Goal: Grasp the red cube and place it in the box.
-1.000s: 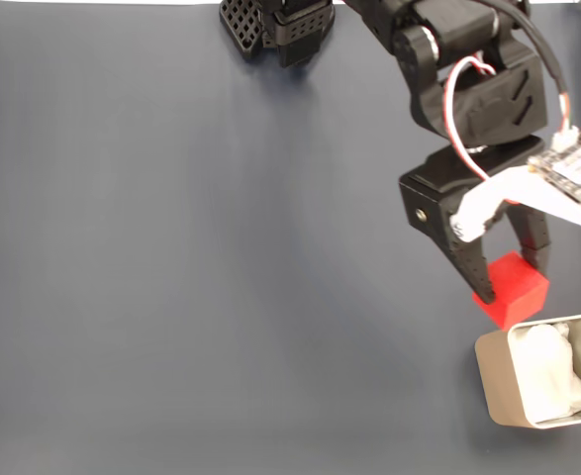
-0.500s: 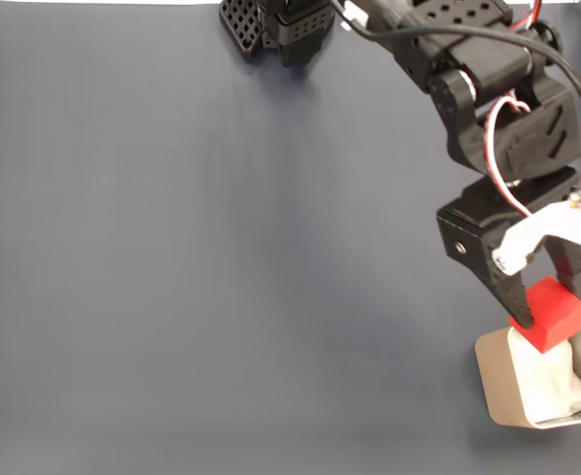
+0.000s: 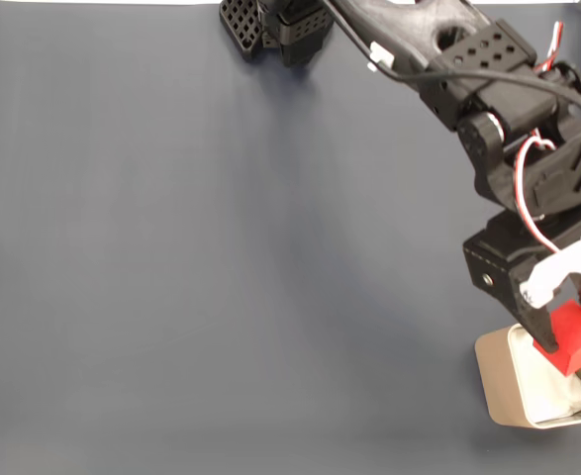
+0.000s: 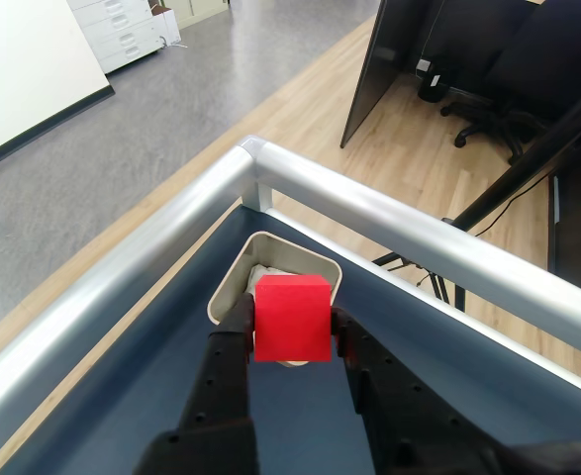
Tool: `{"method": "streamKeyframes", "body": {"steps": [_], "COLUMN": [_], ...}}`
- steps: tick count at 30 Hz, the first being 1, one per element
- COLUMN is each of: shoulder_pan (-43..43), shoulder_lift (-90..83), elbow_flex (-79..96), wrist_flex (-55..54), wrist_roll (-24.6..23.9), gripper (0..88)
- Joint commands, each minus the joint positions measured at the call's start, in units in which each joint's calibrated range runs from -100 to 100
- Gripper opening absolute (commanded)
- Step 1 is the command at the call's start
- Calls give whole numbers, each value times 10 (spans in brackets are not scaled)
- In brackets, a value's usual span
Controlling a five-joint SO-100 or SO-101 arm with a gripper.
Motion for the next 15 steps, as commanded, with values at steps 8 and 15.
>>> {"method": "streamKeyframes", "body": {"steps": [8, 15], "shoulder_pan": [-5, -5], "shoulder_lift": [57, 82], "elbow_flex": [-99, -117], "wrist_flex": [-12, -12], "wrist_roll": [-3, -4], "gripper": [0, 0]}}
